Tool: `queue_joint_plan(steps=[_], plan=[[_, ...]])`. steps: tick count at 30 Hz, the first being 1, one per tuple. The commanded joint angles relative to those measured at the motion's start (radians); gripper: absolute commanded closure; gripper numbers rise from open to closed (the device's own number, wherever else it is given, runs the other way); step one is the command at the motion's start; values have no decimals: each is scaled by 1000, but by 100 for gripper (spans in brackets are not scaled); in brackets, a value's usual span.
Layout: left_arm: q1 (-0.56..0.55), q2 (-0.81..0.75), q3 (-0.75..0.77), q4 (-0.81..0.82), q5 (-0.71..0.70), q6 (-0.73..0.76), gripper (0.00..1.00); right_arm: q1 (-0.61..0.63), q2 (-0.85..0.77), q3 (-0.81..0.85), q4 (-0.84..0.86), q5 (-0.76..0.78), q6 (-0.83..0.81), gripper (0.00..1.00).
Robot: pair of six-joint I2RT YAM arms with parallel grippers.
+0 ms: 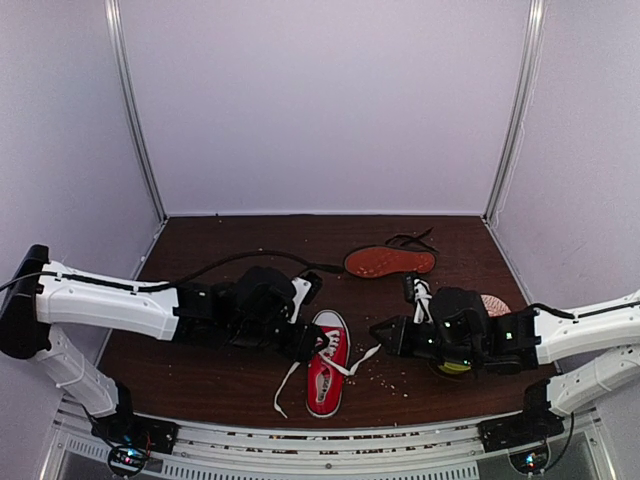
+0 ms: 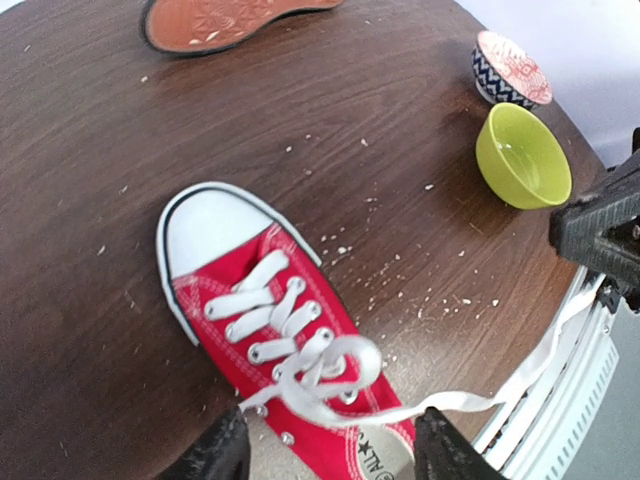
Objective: Tie the shoes
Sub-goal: Wrap the half-tied shoelace around a loop with the shoelace.
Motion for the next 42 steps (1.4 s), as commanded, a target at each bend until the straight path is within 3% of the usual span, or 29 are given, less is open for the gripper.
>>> queue_joint_plan(steps=[1,8,22,26,30,35,39,42], plan=[[14,71,97,-47,53,88,39,-5,-4,-10,-14,26,-13,100],[25,125,139,-51,73,106,39,-4,1,-5,-10,29,-19,100],[38,202,200,-69,90,114,61,-8,-5,-9,-27,32,-25,100],[42,207,195,-46,70,112,73,-9,-8,-11,-41,33,-29,100],[50,207,175,-9,43,72,99,-12,-45,-24,-116,63,-31,100],[50,183,121,56,43,31,100,-15,-88,-92,-216,84,-17,100],[50,163,69,119,87,-3,100,-14,-86,-205,-160,46,-2,100],[50,155,41,150,106,-19,100,-15,-84,-219,-163,19,-40,70]])
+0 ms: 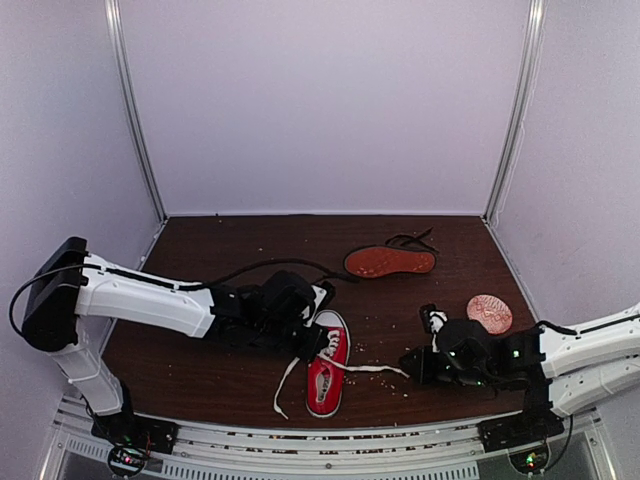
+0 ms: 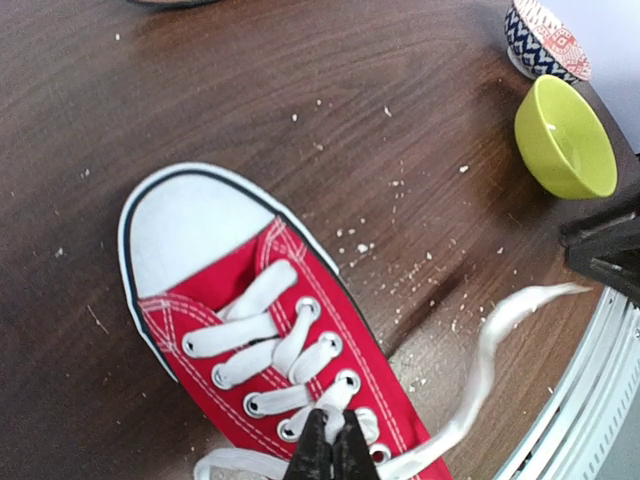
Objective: Tie the shoes
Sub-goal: Wrap the half-tied shoelace around a loop with the shoelace, then pick up the half-tied shoelace from the center of the board.
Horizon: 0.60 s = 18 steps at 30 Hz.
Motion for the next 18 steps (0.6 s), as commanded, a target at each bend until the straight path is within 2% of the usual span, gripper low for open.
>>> queue_joint_plan(steps=[1,4,7,9,14,18], plan=[[6,-45,-40,107,37,-43,100,-3,-9,-21,-37,-9,-52,60],[7,-60,-55,112,31,-49,100,-3,-59,6,-64,16,-136,43],[7,-67,-55,103,28,-50,100,-3,-96,8,3,-4,-239,35],[6,-71,-55,100,28,-51,100,-2,-76,9,71,-60,-289,36],[6,-83,-60,98,26,-56,100,-2,98,58,230,-224,-359,42],[6,-86,-62,95,29,-61,100,-4,227,93,364,-339,-395,42]])
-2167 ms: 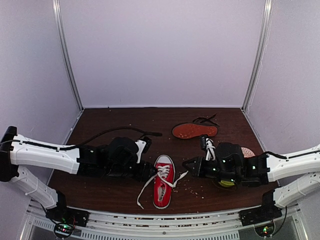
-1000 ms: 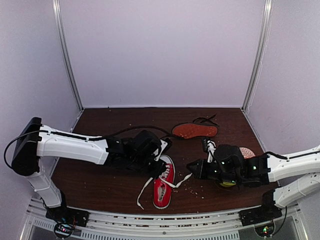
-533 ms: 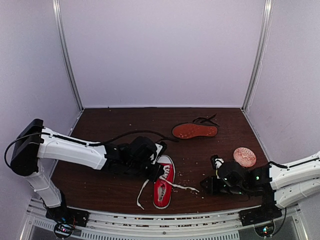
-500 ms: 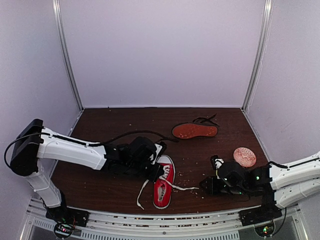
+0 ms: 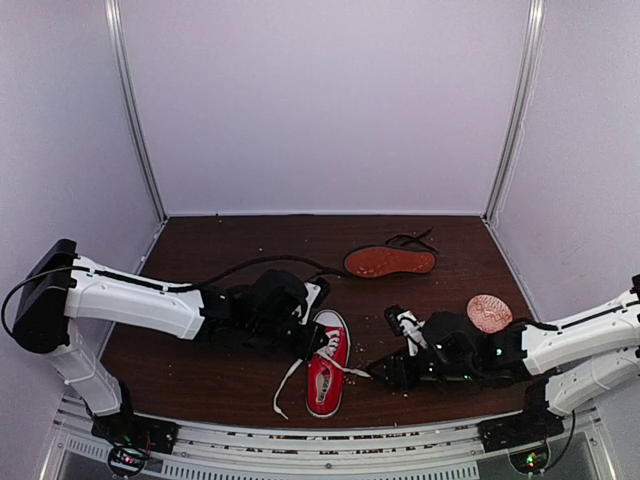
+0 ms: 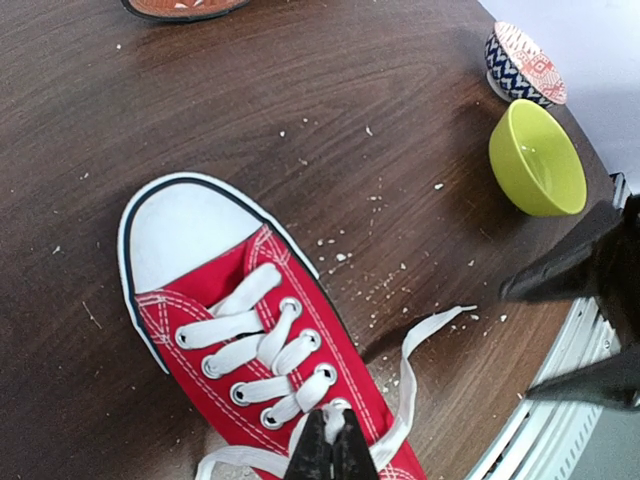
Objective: Tie the shoes
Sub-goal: Pick up the half-tied shoelace from the center of the board.
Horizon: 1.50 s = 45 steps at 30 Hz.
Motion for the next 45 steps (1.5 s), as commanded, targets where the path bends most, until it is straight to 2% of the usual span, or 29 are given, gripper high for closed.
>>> queue_joint_plan(steps=[1,15,18,24,29,38,40,43,45], plan=[[6,-32,-14,41,11,-14,100,-2,117,67,175,-156,-83,42],[6,-31,-1,22,17,-13,100,-31,375,162,279,-255,-148,53],[6,-25,11,12,20,-11,100,-44,404,157,315,-284,-133,62],[9,-13,49,4,15,5,100,-53,379,89,386,-292,-76,92],[16,8,91,7,25,20,100,-62,330,14,424,-263,-16,100],[19,20,90,13,48,38,100,-68,271,-22,436,-243,22,100],[20,18,84,15,53,37,100,-68,276,-10,433,-251,0,90],[20,16,76,15,64,33,100,-69,292,22,409,-257,-41,69],[20,14,71,13,66,29,100,-69,305,52,381,-265,-74,62]])
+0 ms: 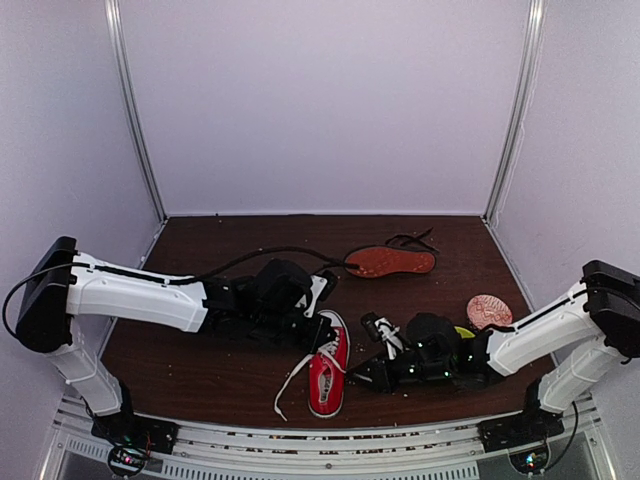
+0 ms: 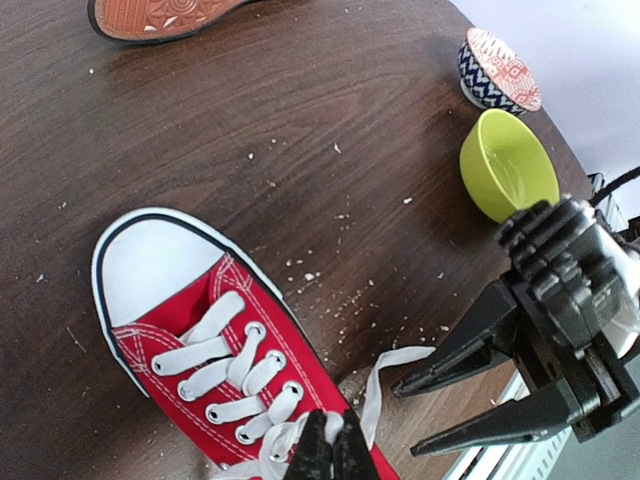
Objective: Tie the shoes
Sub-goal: Pick up the half-tied shoelace from the center of the board.
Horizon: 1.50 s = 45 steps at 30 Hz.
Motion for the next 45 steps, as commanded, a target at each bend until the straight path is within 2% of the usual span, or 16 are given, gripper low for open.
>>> queue_joint_plan(steps=[1,4,10,17,28,31,33,34,41,45], plan=[[11,-3,-2,46,18,7,100,-4,19,73,-34,-5,-73,60],[11,-3,-8,46,20,0,100,-4,37,107,-67,-16,-114,57],[11,-2,-1,43,22,-1,100,-4,97,139,-71,-66,-146,59],[11,3,5,39,27,1,100,-6,164,132,31,-92,-102,86],[11,-2,8,23,28,1,100,-12,197,152,17,-52,-130,74],[11,-1,8,27,26,-2,100,-17,206,164,5,-50,-141,82],[12,-1,5,30,25,-2,100,-19,208,167,6,-56,-142,96],[12,0,5,29,24,-2,100,-19,207,168,5,-57,-142,100],[15,-5,-3,50,50,3,100,-11,153,134,4,-100,-94,100],[15,-26,-48,100,101,2,100,-10,129,108,-13,-63,-11,100]])
